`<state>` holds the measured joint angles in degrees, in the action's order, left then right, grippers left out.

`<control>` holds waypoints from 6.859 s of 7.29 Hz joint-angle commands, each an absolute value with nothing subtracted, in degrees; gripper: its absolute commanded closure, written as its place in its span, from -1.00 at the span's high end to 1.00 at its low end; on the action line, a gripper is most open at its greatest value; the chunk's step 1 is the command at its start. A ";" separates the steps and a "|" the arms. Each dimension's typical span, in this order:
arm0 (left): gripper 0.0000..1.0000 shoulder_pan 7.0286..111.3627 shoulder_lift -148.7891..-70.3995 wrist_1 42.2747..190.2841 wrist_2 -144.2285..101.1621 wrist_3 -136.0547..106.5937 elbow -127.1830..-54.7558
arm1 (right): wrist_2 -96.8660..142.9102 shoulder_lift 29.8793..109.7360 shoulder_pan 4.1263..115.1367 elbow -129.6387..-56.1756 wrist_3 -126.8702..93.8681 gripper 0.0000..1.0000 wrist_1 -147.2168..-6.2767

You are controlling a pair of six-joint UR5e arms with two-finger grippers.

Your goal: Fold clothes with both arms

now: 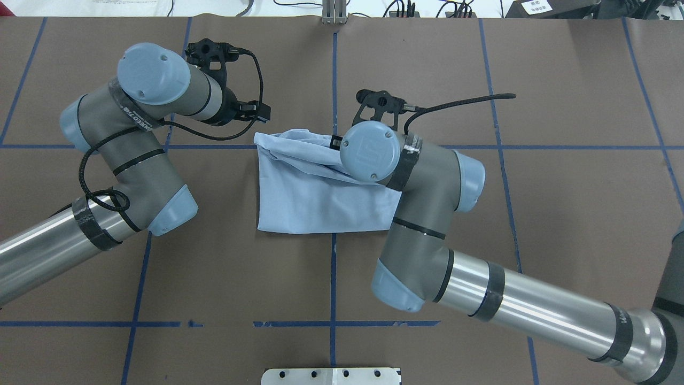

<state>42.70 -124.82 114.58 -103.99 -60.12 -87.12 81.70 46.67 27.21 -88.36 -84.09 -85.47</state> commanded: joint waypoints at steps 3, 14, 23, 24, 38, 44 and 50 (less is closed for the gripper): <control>1.00 42.89 -124.45 114.79 -104.24 -60.56 -87.54 | 73.85 46.50 21.45 -84.14 -73.68 1.00 -85.61; 1.00 42.19 -124.63 114.08 -104.24 -64.23 -88.42 | 88.48 35.86 42.45 -64.32 -61.69 1.00 -73.74; 1.00 42.10 -124.28 114.79 -104.41 -63.54 -88.51 | 69.98 50.44 22.60 -86.66 -71.72 0.47 -79.89; 1.00 42.10 -124.28 114.79 -104.41 -63.72 -88.59 | 69.35 50.45 22.07 -86.49 -71.72 0.45 -79.89; 1.00 42.01 -124.28 114.70 -104.41 -63.46 -88.68 | 66.09 43.62 29.87 -73.09 -75.59 -1.00 -79.28; 1.00 37.82 -127.42 113.64 -103.36 -68.87 -84.31 | 88.88 38.05 41.98 -71.98 -66.22 1.00 -78.15; 1.00 33.75 -136.31 106.96 -97.83 -71.10 -74.55 | 93.43 39.02 44.38 -72.16 -63.28 1.00 -77.43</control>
<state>33.80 -134.95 107.30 -98.82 -71.07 -77.03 93.39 38.89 44.35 -72.14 -63.30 -77.44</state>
